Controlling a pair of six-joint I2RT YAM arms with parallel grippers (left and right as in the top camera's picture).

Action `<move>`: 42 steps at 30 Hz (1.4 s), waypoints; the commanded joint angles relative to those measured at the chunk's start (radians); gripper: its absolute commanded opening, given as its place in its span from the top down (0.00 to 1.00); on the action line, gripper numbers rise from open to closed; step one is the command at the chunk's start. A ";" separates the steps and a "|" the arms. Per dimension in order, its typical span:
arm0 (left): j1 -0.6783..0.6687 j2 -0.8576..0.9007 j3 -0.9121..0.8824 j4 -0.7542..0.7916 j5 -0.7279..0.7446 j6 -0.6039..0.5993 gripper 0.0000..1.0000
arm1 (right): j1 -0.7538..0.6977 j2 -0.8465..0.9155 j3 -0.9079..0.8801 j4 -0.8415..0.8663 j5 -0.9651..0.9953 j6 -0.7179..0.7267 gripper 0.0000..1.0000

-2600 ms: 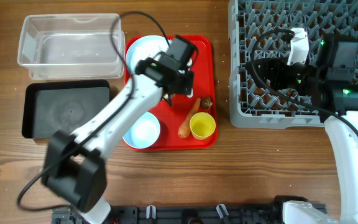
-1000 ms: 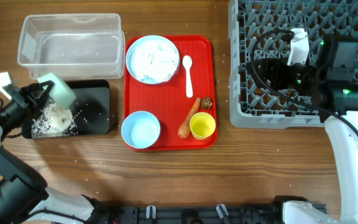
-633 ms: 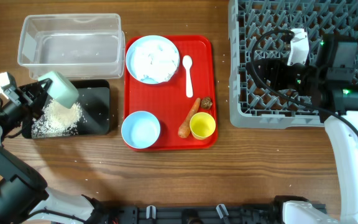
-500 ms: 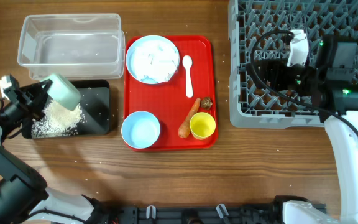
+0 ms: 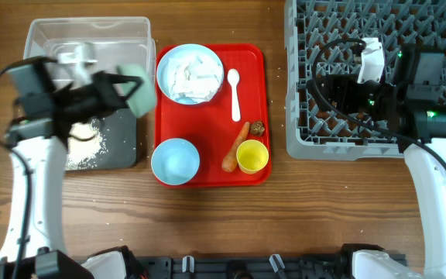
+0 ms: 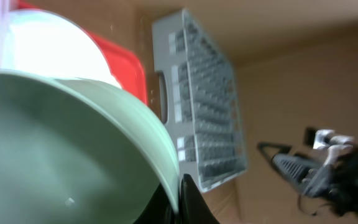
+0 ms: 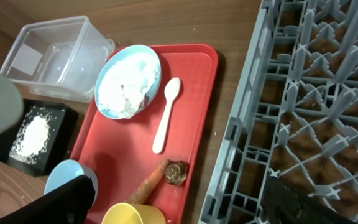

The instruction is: Sort waste into correct bins and load items into the dishwasher rack

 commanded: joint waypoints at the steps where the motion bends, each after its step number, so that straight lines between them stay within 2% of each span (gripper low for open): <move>1: -0.307 0.014 0.004 0.000 -0.532 0.098 0.96 | 0.003 0.011 0.019 0.001 0.010 0.004 0.10; 3: -0.544 0.071 0.004 0.005 -0.823 0.190 0.96 | 0.003 0.011 0.019 -0.003 0.011 0.004 0.10; 5: -0.718 0.154 0.004 0.027 -0.990 0.282 0.96 | 0.003 0.011 0.019 -0.008 0.010 0.004 0.10; 8: -0.857 0.292 0.004 0.072 -1.133 0.353 0.96 | 0.003 0.011 0.019 -0.019 0.011 0.003 0.10; 10: -0.894 0.385 0.004 0.093 -1.155 0.360 0.96 | 0.003 0.011 0.019 -0.028 0.011 0.003 0.10; 11: -0.908 0.417 0.004 0.087 -1.168 0.375 0.92 | 0.003 0.011 0.019 -0.029 0.011 0.003 0.10; 12: -0.912 0.416 0.004 0.085 -1.186 0.375 0.80 | 0.003 0.011 0.019 -0.029 0.011 0.003 0.10; 13: -0.911 0.412 0.004 0.086 -1.190 0.375 0.59 | 0.003 0.011 0.019 -0.029 0.011 0.003 0.10; 14: -0.910 0.408 0.004 0.088 -1.195 0.375 0.49 | 0.003 0.011 0.019 -0.028 0.011 0.003 0.10; 15: -0.909 0.401 0.005 0.093 -1.213 0.374 0.30 | 0.003 0.011 0.019 -0.029 0.011 0.003 0.10; 16: -0.909 0.391 0.011 0.093 -1.228 0.374 0.16 | 0.003 0.011 0.019 -0.029 0.011 0.003 0.10; 17: -0.909 0.371 0.026 0.086 -1.238 0.370 0.06 | 0.003 0.011 0.019 -0.027 0.011 0.003 0.10; 18: -0.909 0.336 0.052 0.062 -1.237 0.343 0.00 | 0.003 0.011 0.019 -0.024 0.010 0.004 0.10; 22: -0.900 0.183 0.088 -0.047 -1.238 0.282 0.04 | 0.003 0.011 0.019 -0.026 0.011 0.004 0.10; 25: -0.861 0.122 0.088 -0.169 -1.252 0.062 0.14 | 0.003 0.011 0.019 -0.024 0.011 0.004 0.10; 26: -0.851 0.125 0.087 -0.232 -1.248 -0.057 0.17 | 0.003 0.011 0.019 -0.024 0.011 0.004 0.10; 27: -0.849 0.131 0.086 -0.285 -1.224 -0.122 0.23 | 0.003 0.011 0.019 -0.024 0.011 0.004 0.10; 30: -0.850 0.161 0.048 -0.369 -1.205 -0.196 0.40 | 0.003 0.011 0.019 -0.021 0.010 0.004 0.10; 33: -0.850 0.194 -0.033 -0.360 -1.203 -0.308 0.41 | 0.003 0.013 0.019 -0.018 0.010 0.006 0.10; 37: -0.850 0.210 -0.084 -0.340 -1.188 -0.336 0.49 | 0.003 0.013 0.019 -0.017 0.010 0.006 0.10; 38: -0.850 0.211 -0.096 -0.323 -1.188 -0.336 0.54 | 0.003 0.013 0.019 -0.017 0.010 0.007 0.10; 40: -0.850 0.211 -0.134 -0.292 -1.184 -0.337 0.70 | 0.003 0.013 0.019 -0.017 0.010 0.007 0.10; 42: -0.850 0.211 -0.164 -0.288 -1.166 -0.336 0.74 | 0.003 0.014 0.019 -0.017 0.010 0.006 0.11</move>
